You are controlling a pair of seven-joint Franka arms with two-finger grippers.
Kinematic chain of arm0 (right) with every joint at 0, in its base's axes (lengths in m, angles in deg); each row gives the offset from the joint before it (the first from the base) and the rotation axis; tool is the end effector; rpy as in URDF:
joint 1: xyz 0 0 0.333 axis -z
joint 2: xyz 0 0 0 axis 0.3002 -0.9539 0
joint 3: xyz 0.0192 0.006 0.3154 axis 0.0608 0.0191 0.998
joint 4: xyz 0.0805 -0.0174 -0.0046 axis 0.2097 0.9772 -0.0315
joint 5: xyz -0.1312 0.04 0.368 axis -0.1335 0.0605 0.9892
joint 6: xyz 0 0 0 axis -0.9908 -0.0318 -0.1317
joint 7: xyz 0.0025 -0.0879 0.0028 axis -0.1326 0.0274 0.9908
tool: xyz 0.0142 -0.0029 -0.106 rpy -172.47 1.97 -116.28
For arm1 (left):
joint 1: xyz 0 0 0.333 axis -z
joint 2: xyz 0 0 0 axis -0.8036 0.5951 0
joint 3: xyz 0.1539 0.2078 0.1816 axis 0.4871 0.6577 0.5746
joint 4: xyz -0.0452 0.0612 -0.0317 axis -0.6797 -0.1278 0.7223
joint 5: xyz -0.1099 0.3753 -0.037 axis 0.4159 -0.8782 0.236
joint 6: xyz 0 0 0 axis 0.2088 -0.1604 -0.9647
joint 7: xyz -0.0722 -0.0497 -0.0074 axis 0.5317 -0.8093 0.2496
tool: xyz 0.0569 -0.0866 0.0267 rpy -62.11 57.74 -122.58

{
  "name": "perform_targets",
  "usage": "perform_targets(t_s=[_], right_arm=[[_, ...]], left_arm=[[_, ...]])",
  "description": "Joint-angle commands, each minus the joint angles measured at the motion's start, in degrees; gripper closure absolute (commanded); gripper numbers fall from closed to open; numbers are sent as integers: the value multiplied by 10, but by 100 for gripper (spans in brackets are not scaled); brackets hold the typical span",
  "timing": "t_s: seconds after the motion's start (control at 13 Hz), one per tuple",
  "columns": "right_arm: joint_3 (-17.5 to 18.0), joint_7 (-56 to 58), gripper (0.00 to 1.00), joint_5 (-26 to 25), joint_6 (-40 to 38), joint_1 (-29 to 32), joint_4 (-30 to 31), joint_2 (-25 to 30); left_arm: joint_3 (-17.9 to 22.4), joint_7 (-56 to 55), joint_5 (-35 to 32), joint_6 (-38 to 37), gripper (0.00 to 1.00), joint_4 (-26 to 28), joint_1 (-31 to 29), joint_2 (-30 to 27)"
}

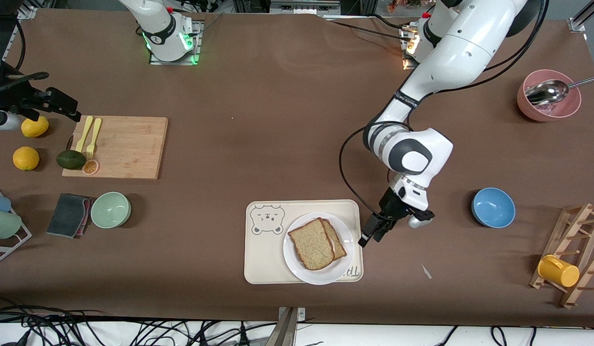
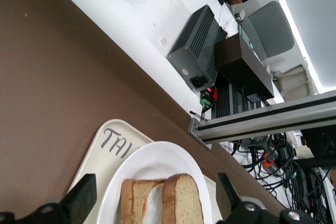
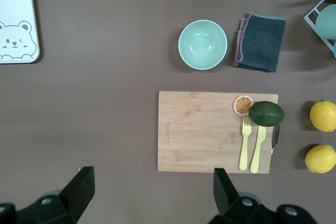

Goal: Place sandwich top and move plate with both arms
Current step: 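Open the left gripper and lift it away from the plate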

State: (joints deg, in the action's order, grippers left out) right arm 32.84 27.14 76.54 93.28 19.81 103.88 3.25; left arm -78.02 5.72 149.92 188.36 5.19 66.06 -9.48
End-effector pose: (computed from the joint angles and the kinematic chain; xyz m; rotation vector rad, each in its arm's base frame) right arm 0.5574 0.0086 0.6024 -3.1393 0.0033 0.0408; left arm 0.6692 -0.2286 0.2383 2.1935 0.6983 0.7803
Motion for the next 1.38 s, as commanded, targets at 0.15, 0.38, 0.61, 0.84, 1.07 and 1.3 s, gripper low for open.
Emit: perform_targets(t_s=[0.15, 0.38, 0.61, 0.84, 1.07, 1.3], right_arm=[[-7, 11, 0, 11, -1, 4, -12, -16], [-8, 3, 0, -1, 23, 3, -15, -15], [-8, 2, 0, -23, 23, 3, -24, -14], [-11, 1, 0, -20, 27, 4, -26, -17], [-12, -2, 0, -22, 28, 4, -26, -18], [-11, -50, 0, -26, 37, 2, -26, -18]], left_arm=[[-66, -52, -16, -3, 0, 46, -62, -44], [-73, -262, -139, -1, 0, 52, -74, -49], [-73, -378, -259, -8, 0, 81, -77, -53], [-71, -464, -367, -49, 0, 128, -99, -70], [-65, -531, -454, -134, 0, 138, -138, -83], [-10, -620, -567, -270, 0, 137, -150, -104]])
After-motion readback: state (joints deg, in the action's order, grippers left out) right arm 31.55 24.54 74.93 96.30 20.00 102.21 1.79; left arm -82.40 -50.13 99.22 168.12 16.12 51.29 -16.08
